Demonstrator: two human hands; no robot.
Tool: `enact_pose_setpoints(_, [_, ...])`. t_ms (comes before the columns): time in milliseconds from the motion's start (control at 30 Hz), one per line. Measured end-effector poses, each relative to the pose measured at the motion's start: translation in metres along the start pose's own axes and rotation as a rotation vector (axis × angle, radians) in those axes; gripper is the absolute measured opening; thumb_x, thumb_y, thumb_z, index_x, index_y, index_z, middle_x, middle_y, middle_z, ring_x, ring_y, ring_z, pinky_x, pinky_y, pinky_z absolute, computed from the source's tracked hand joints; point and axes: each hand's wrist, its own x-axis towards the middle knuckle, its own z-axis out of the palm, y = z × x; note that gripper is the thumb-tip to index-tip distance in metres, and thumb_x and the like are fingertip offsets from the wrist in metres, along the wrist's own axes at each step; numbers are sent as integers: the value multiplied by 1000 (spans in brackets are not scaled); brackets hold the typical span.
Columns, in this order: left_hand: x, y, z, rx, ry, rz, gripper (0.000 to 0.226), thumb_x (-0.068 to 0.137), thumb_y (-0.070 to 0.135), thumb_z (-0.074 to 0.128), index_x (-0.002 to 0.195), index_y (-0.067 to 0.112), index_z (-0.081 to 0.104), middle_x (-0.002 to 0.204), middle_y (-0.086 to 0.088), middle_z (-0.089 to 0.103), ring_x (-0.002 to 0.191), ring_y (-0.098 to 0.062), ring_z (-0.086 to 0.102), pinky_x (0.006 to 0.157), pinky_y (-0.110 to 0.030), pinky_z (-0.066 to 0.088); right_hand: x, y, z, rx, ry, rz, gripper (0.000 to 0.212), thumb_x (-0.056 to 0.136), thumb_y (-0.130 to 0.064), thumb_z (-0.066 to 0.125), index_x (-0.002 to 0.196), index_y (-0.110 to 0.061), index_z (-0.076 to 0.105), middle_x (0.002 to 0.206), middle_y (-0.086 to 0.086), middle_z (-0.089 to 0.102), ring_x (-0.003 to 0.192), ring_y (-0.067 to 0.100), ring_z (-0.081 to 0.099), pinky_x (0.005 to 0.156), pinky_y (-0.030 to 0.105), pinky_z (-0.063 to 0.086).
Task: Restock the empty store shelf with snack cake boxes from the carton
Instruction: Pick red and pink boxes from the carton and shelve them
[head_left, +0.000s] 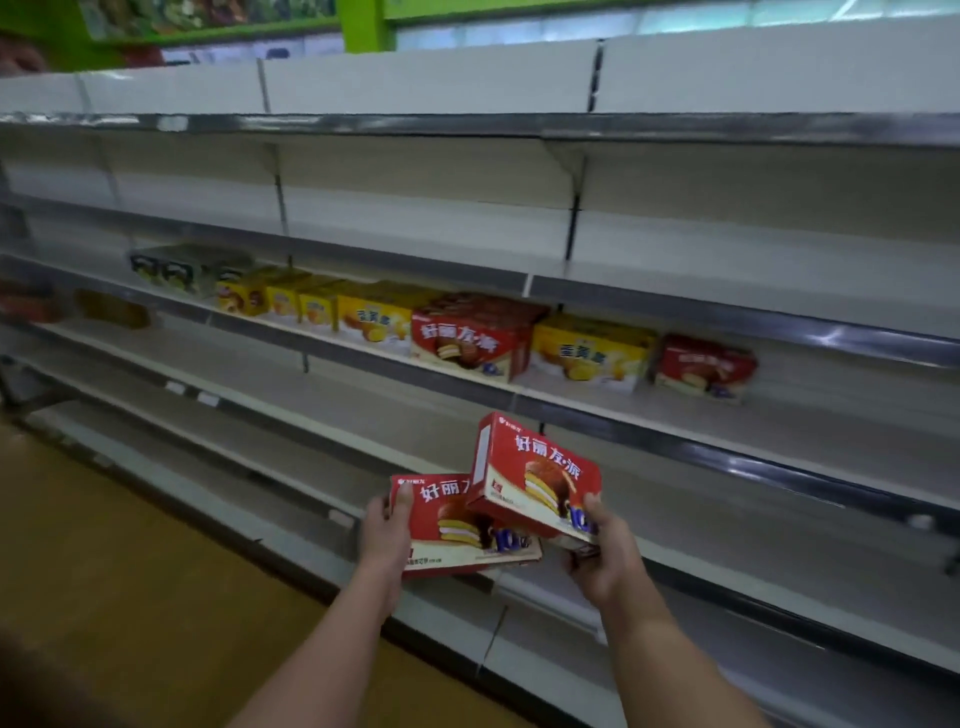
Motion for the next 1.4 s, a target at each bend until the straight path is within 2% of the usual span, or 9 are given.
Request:
enact_pose_setpoints(200, [-8, 11, 108, -21, -239, 42, 42, 95, 44, 48, 121, 11, 51, 107, -15, 68, 95, -34, 66, 82, -48, 56, -11, -47, -57, -163, 136, -133, 19, 90, -26, 62, 96, -7, 64, 69, 4, 68, 57, 16, 61, 54, 24, 47])
enact_pose_setpoints(367, [-6, 16, 173, -28, -380, -47, 41, 97, 50, 41, 122, 18, 49, 109, -19, 66, 94, -37, 66, 81, -49, 56, -17, -85, -93, -345, 186, -117, 49, 81, -35, 72, 120, -9, 58, 97, 9, 64, 75, 19, 57, 60, 27, 44])
enact_pose_setpoints(500, [22, 24, 203, 75, -555, -159, 108, 60, 95, 38, 133, 17, 52, 122, -19, 63, 104, -35, 65, 90, -48, 53, -8, -111, -98, -328, 252, -184, 39, 87, -28, 68, 117, -7, 56, 96, 8, 61, 80, 21, 55, 66, 30, 45])
enact_pose_setpoints(567, [24, 42, 213, 162, -694, -151, 113, 53, 96, 32, 129, 17, 57, 117, -17, 66, 103, -31, 66, 94, -45, 52, 3, -124, -95, -303, 312, -227, 35, 88, -25, 67, 115, -7, 56, 97, 8, 60, 83, 20, 53, 68, 29, 44])
enact_pose_setpoints(633, [27, 56, 224, 235, -765, -110, 107, 64, 88, 38, 145, 18, 37, 138, -15, 53, 123, -31, 54, 108, -48, 38, 13, -135, -89, -292, 343, -260, 31, 89, -22, 64, 115, -7, 55, 92, 8, 61, 78, 18, 53, 67, 28, 43])
enact_pose_setpoints(700, [40, 59, 239, 320, -742, -65, 110, 70, 72, 61, 153, 21, 8, 155, -11, 28, 139, -33, 32, 115, -50, 24, 25, -145, -85, -288, 363, -292, 33, 91, -19, 63, 119, -7, 51, 93, 8, 61, 79, 18, 55, 73, 31, 45])
enact_pose_setpoints(867, [71, 49, 272, 313, -709, 17, 75, 82, 30, 73, 139, 15, 27, 135, -9, 52, 107, -22, 57, 96, -38, 44, 48, -164, -89, -377, 412, -356, 41, 90, -19, 64, 126, -14, 45, 114, 10, 59, 107, 27, 57, 97, 42, 43])
enact_pose_setpoints(1200, [97, 54, 349, 330, -720, 214, 70, 84, 24, 72, 143, 26, 34, 130, -4, 55, 120, -26, 54, 100, -45, 45, 81, -224, -111, -517, 351, -486, 32, 88, -7, 65, 112, -15, 45, 110, 6, 59, 103, 22, 56, 85, 36, 44])
enact_pose_setpoints(1400, [119, 50, 398, 373, -571, 289, 69, 83, 22, 72, 141, 27, 36, 134, -10, 50, 122, -29, 51, 105, -52, 40, 127, -265, -127, -678, 355, -572, 41, 83, -6, 72, 118, -15, 53, 119, 7, 62, 111, 24, 58, 100, 46, 47])
